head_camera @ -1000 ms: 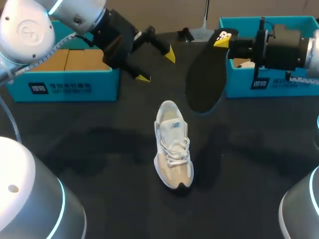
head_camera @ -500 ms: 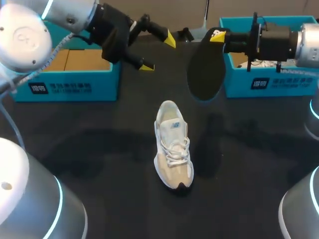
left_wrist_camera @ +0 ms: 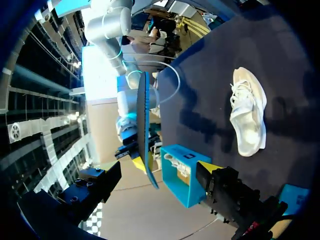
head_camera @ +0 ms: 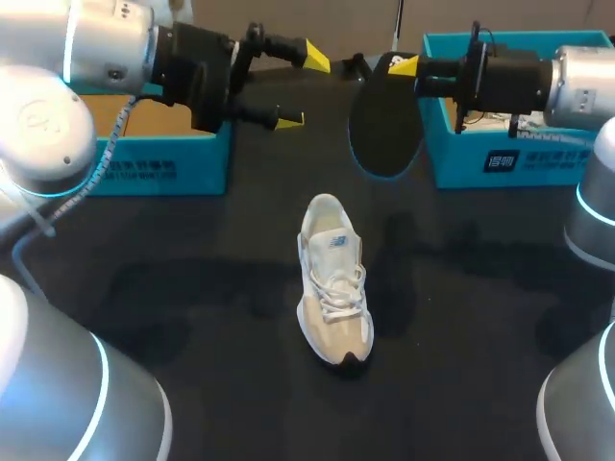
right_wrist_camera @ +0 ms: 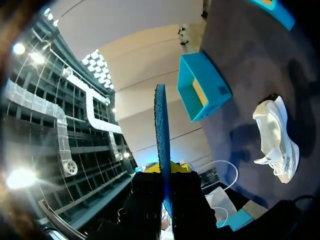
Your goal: Take the shoe out of the shoebox, open the shoe tongue, remove and reinsert the insole, then place the shoe into the shoebox
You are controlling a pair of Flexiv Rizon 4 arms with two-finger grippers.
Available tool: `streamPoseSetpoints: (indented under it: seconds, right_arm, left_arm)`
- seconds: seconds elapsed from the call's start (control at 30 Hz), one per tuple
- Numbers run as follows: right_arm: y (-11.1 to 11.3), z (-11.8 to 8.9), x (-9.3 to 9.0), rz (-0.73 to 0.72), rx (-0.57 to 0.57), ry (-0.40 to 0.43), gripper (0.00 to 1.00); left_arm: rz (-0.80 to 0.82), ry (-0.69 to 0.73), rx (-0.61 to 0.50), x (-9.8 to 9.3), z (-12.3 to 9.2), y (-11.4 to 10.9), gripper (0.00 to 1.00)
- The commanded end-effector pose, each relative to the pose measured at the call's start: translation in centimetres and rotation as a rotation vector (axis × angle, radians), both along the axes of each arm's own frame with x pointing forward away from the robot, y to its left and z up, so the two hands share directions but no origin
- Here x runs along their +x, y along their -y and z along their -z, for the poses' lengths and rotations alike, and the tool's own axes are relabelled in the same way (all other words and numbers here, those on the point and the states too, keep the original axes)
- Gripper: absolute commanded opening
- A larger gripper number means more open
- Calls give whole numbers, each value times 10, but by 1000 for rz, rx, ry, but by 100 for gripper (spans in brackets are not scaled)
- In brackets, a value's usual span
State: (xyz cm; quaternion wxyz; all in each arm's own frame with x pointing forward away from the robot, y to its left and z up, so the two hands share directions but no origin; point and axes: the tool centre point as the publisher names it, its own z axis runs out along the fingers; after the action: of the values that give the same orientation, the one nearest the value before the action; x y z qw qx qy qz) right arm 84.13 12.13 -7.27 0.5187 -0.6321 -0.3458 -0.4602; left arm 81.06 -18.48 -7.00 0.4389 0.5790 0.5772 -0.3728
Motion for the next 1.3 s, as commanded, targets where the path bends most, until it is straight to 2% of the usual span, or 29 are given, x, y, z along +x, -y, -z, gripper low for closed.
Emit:
streamPoseSetpoints:
  seconds: [0.03, 0.37, 0.63, 0.67, 0.7, 0.73, 0.77, 0.87, 0.97, 1.1, 1.17, 1.3]
  right_arm:
    - [-11, 0, 5, -11, 9, -17, 0]
    - [-34, -9, 6, -54, 33, -48, 0]
    - [-48, -7, 14, -62, 43, -48, 0]
    - [-48, -6, 14, -62, 44, -49, 0]
    - [-49, -6, 15, -63, 45, -49, 0]
    - [-49, -6, 17, -64, 46, -50, 0]
    - [-49, -5, 18, -65, 46, -52, 0]
    - [-48, -4, 21, -67, 44, -56, 0]
    - [-45, -3, 24, -66, 41, -61, 0]
    - [-44, -3, 28, -74, 35, -69, 0]
    - [-45, -3, 29, -75, 36, -69, 0]
    - [-47, -3, 31, -80, 40, -69, 0]
  left_arm:
    - [-6, 9, -69, 1, 2, 7, 100]
    - [-14, 13, -126, 7, 4, 21, 100]
    - [-19, -3, -201, 12, 0, 31, 100]
    - [-18, -5, -205, 12, 0, 32, 95]
    - [-17, -14, -218, 11, -1, 33, 83]
    - [-15, -17, -222, 11, -1, 34, 77]
    - [-13, -18, -224, 10, -2, 34, 65]
    - [-5, -31, -237, 8, -2, 35, 49]
    - [1, -37, -241, 7, -3, 36, 47]
    - [8, -42, -244, 5, -2, 37, 39]
    - [11, -42, -246, 4, -2, 39, 27]
    - [17, -44, -252, 2, -2, 42, 20]
